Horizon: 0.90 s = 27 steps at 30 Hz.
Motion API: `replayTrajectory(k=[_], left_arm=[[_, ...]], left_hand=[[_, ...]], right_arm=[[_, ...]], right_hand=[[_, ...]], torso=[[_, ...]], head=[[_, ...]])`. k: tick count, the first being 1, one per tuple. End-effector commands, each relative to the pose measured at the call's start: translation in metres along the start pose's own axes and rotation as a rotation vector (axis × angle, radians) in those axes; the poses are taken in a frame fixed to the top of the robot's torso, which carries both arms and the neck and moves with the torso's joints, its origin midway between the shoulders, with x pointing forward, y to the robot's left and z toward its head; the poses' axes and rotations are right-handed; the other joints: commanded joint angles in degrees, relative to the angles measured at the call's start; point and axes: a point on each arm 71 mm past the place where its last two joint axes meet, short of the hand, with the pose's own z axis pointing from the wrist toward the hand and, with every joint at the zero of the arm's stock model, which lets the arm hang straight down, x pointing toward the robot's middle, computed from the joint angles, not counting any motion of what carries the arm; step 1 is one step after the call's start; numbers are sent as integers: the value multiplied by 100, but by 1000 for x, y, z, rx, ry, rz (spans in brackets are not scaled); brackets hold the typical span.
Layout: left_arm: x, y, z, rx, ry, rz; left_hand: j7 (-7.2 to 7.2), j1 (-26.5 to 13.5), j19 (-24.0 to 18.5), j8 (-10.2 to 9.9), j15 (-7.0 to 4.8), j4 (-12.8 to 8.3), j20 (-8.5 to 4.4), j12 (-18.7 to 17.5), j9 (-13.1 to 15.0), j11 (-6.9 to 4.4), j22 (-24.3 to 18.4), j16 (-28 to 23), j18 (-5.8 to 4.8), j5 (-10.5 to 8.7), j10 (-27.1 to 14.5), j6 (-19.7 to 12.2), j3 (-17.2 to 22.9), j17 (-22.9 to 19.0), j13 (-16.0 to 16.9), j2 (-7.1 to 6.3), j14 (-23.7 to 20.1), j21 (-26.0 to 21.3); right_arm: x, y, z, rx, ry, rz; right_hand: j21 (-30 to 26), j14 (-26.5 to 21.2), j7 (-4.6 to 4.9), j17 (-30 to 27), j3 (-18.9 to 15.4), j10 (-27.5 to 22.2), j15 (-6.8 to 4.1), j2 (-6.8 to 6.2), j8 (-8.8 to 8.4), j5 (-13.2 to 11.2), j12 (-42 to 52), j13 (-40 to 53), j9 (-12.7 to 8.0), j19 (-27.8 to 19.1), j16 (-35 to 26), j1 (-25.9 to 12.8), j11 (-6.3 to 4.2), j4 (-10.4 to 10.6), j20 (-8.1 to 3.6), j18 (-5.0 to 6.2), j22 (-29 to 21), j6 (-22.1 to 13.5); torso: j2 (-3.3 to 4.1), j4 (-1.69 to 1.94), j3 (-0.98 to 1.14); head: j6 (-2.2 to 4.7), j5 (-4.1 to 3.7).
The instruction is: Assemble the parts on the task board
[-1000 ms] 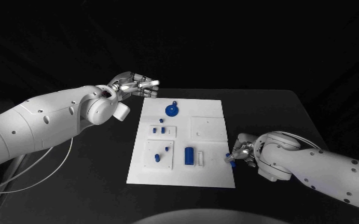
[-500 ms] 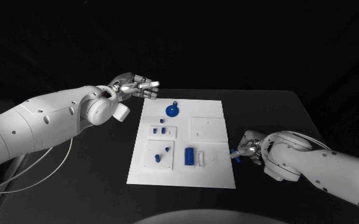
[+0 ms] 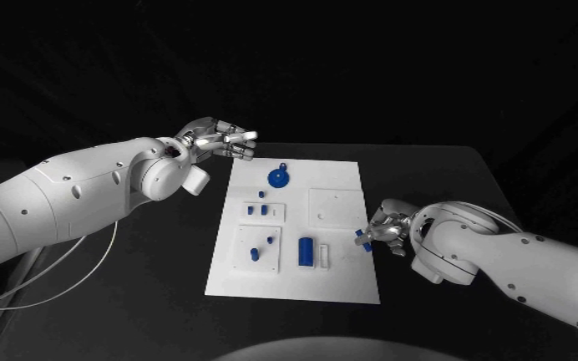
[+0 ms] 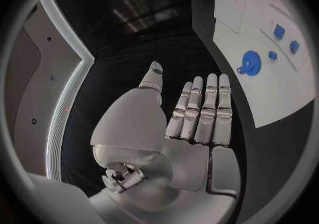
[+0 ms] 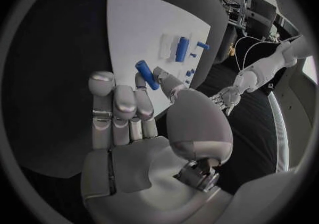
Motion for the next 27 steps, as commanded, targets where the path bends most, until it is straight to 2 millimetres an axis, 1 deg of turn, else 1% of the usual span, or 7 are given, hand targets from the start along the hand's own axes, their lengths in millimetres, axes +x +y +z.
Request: replayTrajectory(k=[1, 4, 8, 12, 19, 27], left_arm=[[3, -1, 1, 4, 19, -5], [4, -1, 1, 4, 20, -5], [4, -1, 2, 4, 22, -5], [5, -1, 2, 3, 25, -5], [6, -1, 3, 1, 30, -5], [6, -1, 3, -2, 33, -6]], left_hand=[[22, 23, 29, 4, 19, 22, 22, -17, 4, 15, -1, -15, -30, -14, -25, 13, 11, 6, 7, 31, -1, 24], [20, 27, 30, 5, 19, 27, 22, -17, 5, 15, 0, -15, -30, -14, -24, 20, 4, 6, 7, 47, 0, 25], [20, 27, 30, 5, 19, 27, 22, -17, 5, 15, 0, -15, -30, -14, -24, 20, 4, 6, 7, 47, 0, 25], [20, 27, 30, 5, 19, 27, 22, -17, 5, 15, 0, -15, -30, -14, -24, 20, 4, 6, 7, 47, 0, 25], [21, 24, 29, 4, 20, 26, 22, -17, 4, 15, -1, -14, -30, -16, -25, 17, -4, 6, 7, 52, -2, 24], [21, 24, 29, 4, 20, 26, 22, -17, 4, 15, -1, -14, -30, -16, -25, 17, -4, 6, 7, 52, -2, 24]], right_arm=[[7, 8, 3, -19, 51, 45], [14, 13, 7, -25, 74, 55], [28, 22, 13, -35, 106, 60], [38, 30, 19, -39, 126, 63], [49, 33, 26, -25, 143, 51], [58, 39, 30, -30, 151, 50]], right_hand=[[19, 53, -4, -7, 196, 44, -15, 53, 18, 30, -22, -7, 12, 282, -9, 82, -7, -292, -12, -14, 398, 33], [15, 51, -4, -11, 165, 41, -16, 72, 19, 24, -25, -10, 1, 280, -13, 89, -7, -296, -14, -15, 397, 33], [6, 51, -16, -14, 111, 37, -22, 95, 19, -22, -30, -14, -22, 281, -18, 71, -13, -289, -19, -14, 395, 30], [12, 53, -32, -11, 19, 43, -27, 123, 18, -24, -18, -5, -55, 285, -13, 69, -23, -274, -24, -22, 397, 37], [37, 57, -72, -1, -139, 60, -39, 166, 19, -9, -8, 1, -85, 288, 8, 41, -46, -241, -36, -38, 400, 71], [53, 61, -109, 8, -225, 83, -54, 160, 18, -66, 15, 17, -139, 291, 25, -66, -70, -81, -50, -51, 400, 100]], torso=[[3, 7, -3], [3, 7, 0], [5, -3, 7], [2, -5, 7], [0, -9, 0], [2, -1, 7]], head=[[-1, 3], [-9, 19], [-15, 47], [-17, 50], [-26, 57], [-22, 73]])
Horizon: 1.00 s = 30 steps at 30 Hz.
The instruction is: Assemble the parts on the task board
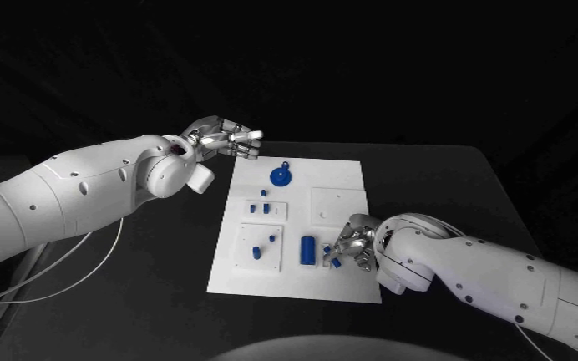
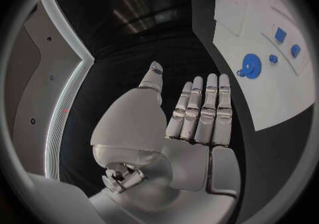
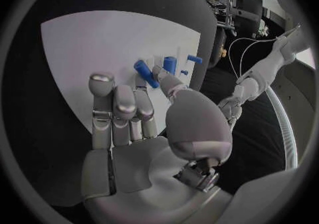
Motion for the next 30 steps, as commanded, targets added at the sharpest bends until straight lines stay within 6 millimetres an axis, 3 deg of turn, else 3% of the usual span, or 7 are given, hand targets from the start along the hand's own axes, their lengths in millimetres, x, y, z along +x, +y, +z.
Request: replayTrajectory(k=[1, 21, 30], left_arm=[[2, -1, 1, 4, 19, -4], [3, 0, 0, -4, 24, -4], [3, 0, 0, -6, 27, -4]], left_hand=[[21, 24, 30, 4, 20, 26, 22, -17, 4, 15, -1, -14, -31, -16, -25, 17, -4, 6, 7, 52, -1, 24], [20, 17, 29, 5, 20, 34, 22, -18, 5, 16, 0, -14, -30, -17, -29, 21, -14, 6, 7, 66, -4, 25], [20, 17, 29, 5, 20, 34, 22, -18, 5, 16, 0, -14, -30, -17, -29, 21, -14, 6, 7, 66, -4, 25]], right_arm=[[2, 1, 1, -4, 6, 3], [5, 4, 9, 2, 13, 4], [6, 4, 11, 2, 25, 0]], right_hand=[[32, 41, -51, 5, -39, 64, -42, -5, 15, -39, 14, 11, -35, 290, 22, -52, -58, 102, -55, -53, 399, 46], [44, 43, -63, 12, -90, 79, -53, -20, 16, -224, 25, 39, -157, 291, 38, -219, -74, 495, -69, -63, 394, 89], [33, 41, -62, 7, -67, 84, -51, -153, 16, -435, 13, 37, -199, 290, 29, -288, -74, 767, -69, -65, 391, 121]], torso=[[-1, 5, 2], [0, 1, -3], [-4, -1, -2]], head=[[1, 5], [-2, 34], [-1, 46]])
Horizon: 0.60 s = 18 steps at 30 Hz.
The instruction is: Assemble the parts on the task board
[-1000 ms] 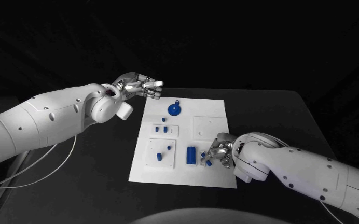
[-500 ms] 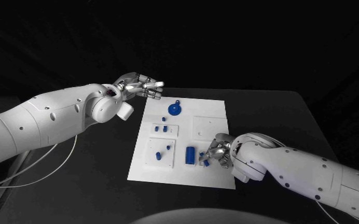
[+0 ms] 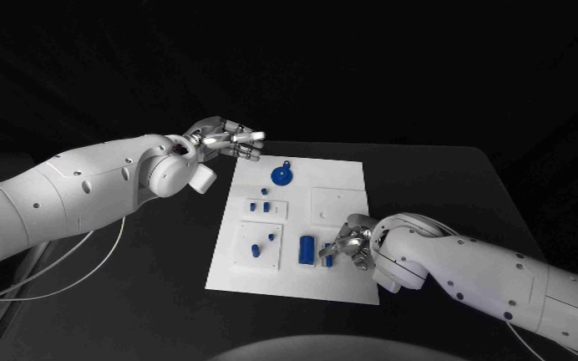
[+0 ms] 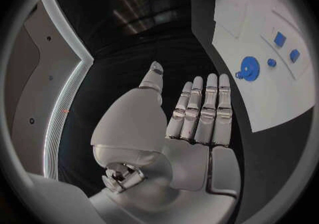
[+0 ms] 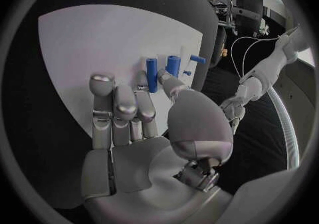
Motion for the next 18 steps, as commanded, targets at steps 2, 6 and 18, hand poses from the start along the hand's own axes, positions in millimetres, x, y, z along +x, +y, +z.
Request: replayTrajectory(k=[2, 6, 18], left_arm=[[2, -1, 0, 4, 19, -3], [2, -1, 0, 3, 19, -3], [2, 0, 0, 0, 20, -2]], left_hand=[[20, -6, 29, 5, 20, 34, 22, -18, 5, 16, 0, -14, -30, -17, -29, 21, -13, 6, 7, 44, -4, 25], [20, -6, 29, 5, 20, 34, 22, -18, 5, 16, 0, -14, -30, -17, -29, 21, -13, 6, 7, 44, -4, 25], [20, -6, 29, 5, 20, 34, 22, -18, 5, 16, 0, -14, -30, -17, -29, 21, -13, 6, 7, 44, -4, 25]], right_arm=[[4, 1, 1, -9, 22, -6], [4, 1, 1, -10, 25, -6], [8, 3, 2, -25, 45, -13]], right_hand=[[8, 13, -3, 4, 21, -14, -43, -128, -31, -242, 13, 2, -19, 290, 29, -1, -33, 226, -27, -75, 393, 54], [5, 15, -1, 8, 31, -13, -42, -218, -32, -414, 9, 0, -28, 289, 33, 45, -29, 416, -26, -74, 392, 67], [-4, 13, -1, 6, 7, -15, -42, -262, -32, -441, 6, 0, -32, 287, 24, 134, -28, 478, -27, -75, 392, 72]], torso=[[-2, -2, 1], [-1, -1, 2], [0, 2, 2]], head=[[3, 7], [3, 10], [-18, 32]])
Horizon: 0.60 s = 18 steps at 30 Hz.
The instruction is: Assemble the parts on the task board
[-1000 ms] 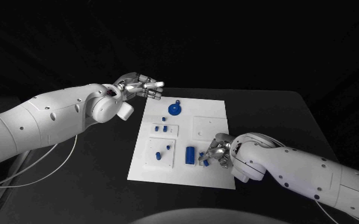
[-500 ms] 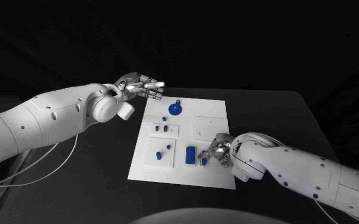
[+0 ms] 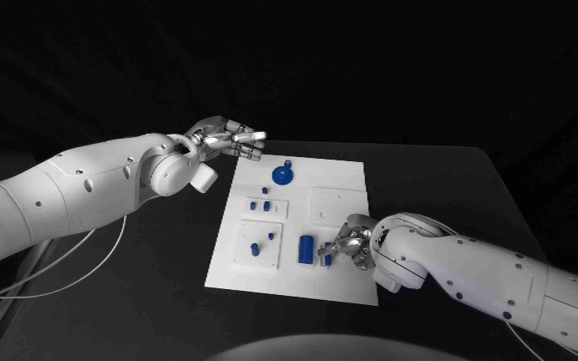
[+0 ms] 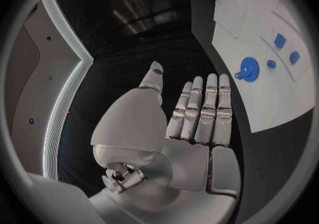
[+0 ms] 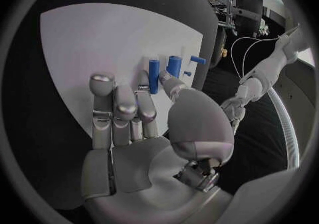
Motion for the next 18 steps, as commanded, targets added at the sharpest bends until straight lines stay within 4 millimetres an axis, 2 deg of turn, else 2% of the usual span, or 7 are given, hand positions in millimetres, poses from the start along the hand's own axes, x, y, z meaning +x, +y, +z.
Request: replayTrajectory(k=[1, 6, 7, 11, 15, 18], left_arm=[[2, -1, 0, 4, 17, -2], [2, -1, 0, 3, 18, -2], [2, -1, 0, 3, 18, -2], [2, -1, 1, 3, 19, -1], [2, -1, 1, 2, 19, -1], [2, -1, 1, 2, 19, -1]], left_hand=[[20, -6, 29, 5, 20, 34, 22, -18, 5, 16, 0, -14, -30, -17, -29, 21, -14, 6, 6, 44, -4, 25], [20, -6, 29, 5, 20, 34, 22, -18, 5, 16, 0, -14, -30, -17, -29, 21, -14, 6, 6, 44, -4, 25], [20, -6, 29, 5, 20, 34, 22, -18, 5, 16, 0, -14, -30, -17, -29, 21, -14, 6, 6, 44, -4, 25], [18, 0, 27, 5, 21, 26, 23, -18, 5, 16, -1, -14, -30, -16, -30, 25, -23, 7, 6, 65, -6, 25], [18, 0, 27, 5, 21, 26, 23, -18, 5, 16, -1, -14, -30, -16, -30, 25, -23, 7, 6, 65, -6, 25], [18, 0, 27, 5, 21, 26, 23, -18, 5, 16, -1, -14, -30, -16, -30, 25, -23, 7, 6, 65, -6, 25]], right_arm=[[6, 2, 0, -23, 38, -11], [7, 3, 0, -29, 42, -13], [8, 3, 0, -30, 43, -13], [8, 3, -1, -31, 44, -14], [8, 2, -1, -30, 44, -13], [8, 2, 0, -30, 43, -13]], right_hand=[[-9, 14, 8, 1, -9, -21, -44, -13, 13, -36, 7, 2, -9, 286, 23, 52, 3, -5, -28, -75, 391, 26], [-9, 13, 6, 1, -16, -21, -44, 24, 12, -27, 8, 4, -11, 286, 21, 91, 3, -74, -27, -77, 392, 22], [-10, 15, 2, 7, -55, -19, -43, 61, 14, -24, 13, 9, -14, 286, 24, 43, 2, -155, -27, -79, 396, 29], [-9, 13, 3, 5, -61, -20, -43, 52, 13, -28, 11, 7, -14, 287, 21, 28, 2, -146, -27, -79, 396, 32], [-14, 15, 3, 6, -73, -21, -42, 28, 13, -45, 6, 3, -16, 287, 22, 3, 2, -96, -27, -77, 395, 35], [-13, 16, 8, 7, -100, -21, -41, -64, 13, -69, 2, 0, -18, 288, 20, -15, 7, 60, -27, -76, 395, 47]], torso=[[1, 2, -1], [0, 0, -2], [1, -1, -1], [0, -2, -2], [2, -2, -2], [1, -3, 0]], head=[[-5, 4], [-11, 10], [-11, 12], [-12, 14], [-16, 17], [-17, 19]])
